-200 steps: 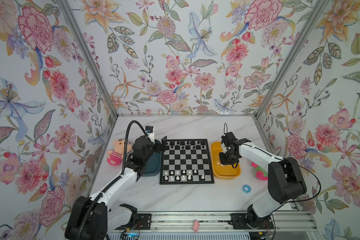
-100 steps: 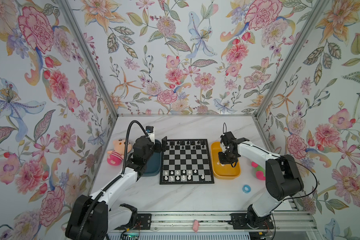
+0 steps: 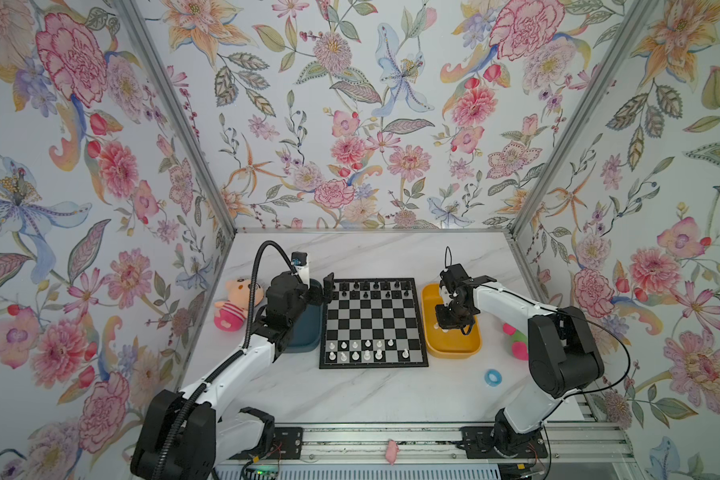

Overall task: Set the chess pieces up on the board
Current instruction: 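Lower the right gripper into the yellow tray and grasp a white pawn, then carry the white pawn with the right gripper over the board's near rows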

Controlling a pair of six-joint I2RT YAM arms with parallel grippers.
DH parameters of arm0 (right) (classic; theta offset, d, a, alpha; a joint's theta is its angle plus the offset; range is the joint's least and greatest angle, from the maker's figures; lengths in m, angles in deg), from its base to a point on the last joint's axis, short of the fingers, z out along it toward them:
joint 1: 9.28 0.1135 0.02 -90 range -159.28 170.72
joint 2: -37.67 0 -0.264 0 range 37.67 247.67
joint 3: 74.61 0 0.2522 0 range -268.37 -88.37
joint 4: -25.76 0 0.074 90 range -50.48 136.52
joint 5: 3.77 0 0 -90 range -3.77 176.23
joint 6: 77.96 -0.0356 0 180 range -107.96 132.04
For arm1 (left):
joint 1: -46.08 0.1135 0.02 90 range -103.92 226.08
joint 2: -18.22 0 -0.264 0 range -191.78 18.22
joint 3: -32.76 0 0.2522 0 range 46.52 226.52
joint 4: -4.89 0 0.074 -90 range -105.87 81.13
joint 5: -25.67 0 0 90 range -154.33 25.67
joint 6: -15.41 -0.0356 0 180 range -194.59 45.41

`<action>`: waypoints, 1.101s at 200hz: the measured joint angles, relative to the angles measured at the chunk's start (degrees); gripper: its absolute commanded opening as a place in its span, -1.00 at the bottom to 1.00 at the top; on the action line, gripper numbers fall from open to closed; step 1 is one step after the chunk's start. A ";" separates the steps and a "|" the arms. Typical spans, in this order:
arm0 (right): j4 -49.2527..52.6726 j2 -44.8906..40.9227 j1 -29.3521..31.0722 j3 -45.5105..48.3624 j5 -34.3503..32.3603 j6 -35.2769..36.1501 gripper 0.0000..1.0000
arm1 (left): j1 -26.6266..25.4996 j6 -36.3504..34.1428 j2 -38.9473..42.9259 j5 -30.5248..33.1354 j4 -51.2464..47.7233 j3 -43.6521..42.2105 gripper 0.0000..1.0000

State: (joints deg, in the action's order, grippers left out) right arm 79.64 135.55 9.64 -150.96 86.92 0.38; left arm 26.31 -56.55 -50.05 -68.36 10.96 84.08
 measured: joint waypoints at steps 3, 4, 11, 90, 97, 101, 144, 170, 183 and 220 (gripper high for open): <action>0.00 0.07 0.00 0.00 0.00 0.02 -0.64 | 0.00 0.00 0.00 0.00 0.00 0.00 0.97; 0.00 0.09 0.00 0.00 0.00 0.00 -0.64 | 0.00 0.00 0.00 0.00 0.00 0.00 0.96; 0.00 0.26 0.00 0.00 0.00 0.09 -0.65 | 0.00 0.00 0.00 0.00 0.00 0.00 0.97; -0.28 0.48 -0.04 -0.09 -0.07 0.39 -0.89 | 0.00 -0.02 0.00 0.02 0.00 0.00 0.97; -0.09 0.48 -0.04 -0.24 -0.09 0.39 -0.91 | 0.00 -0.02 0.00 0.00 0.00 0.00 0.97; 0.22 0.48 -0.04 -0.44 -0.15 0.39 -0.91 | 0.00 -0.02 0.00 0.02 0.00 0.00 0.97; 3.91 -2.21 0.13 -3.41 -1.42 0.55 -0.93 | 0.00 -0.24 0.07 0.02 -0.02 0.00 0.98; 6.56 -5.22 1.53 -5.60 -2.32 0.55 -0.94 | 0.00 -0.68 0.76 0.26 -0.02 -0.04 0.98; 8.17 -6.25 3.19 -6.78 -2.75 0.52 -0.95 | 0.00 -0.83 1.51 0.42 -0.02 -0.04 0.99; 11.45 -7.30 10.58 -9.49 -3.30 -0.59 -0.96 | 0.00 -1.07 4.04 0.68 0.04 -1.33 0.98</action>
State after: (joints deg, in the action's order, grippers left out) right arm 91.09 128.25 20.22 -160.45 83.62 -0.21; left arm 26.31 -57.62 -46.01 -67.68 11.00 82.75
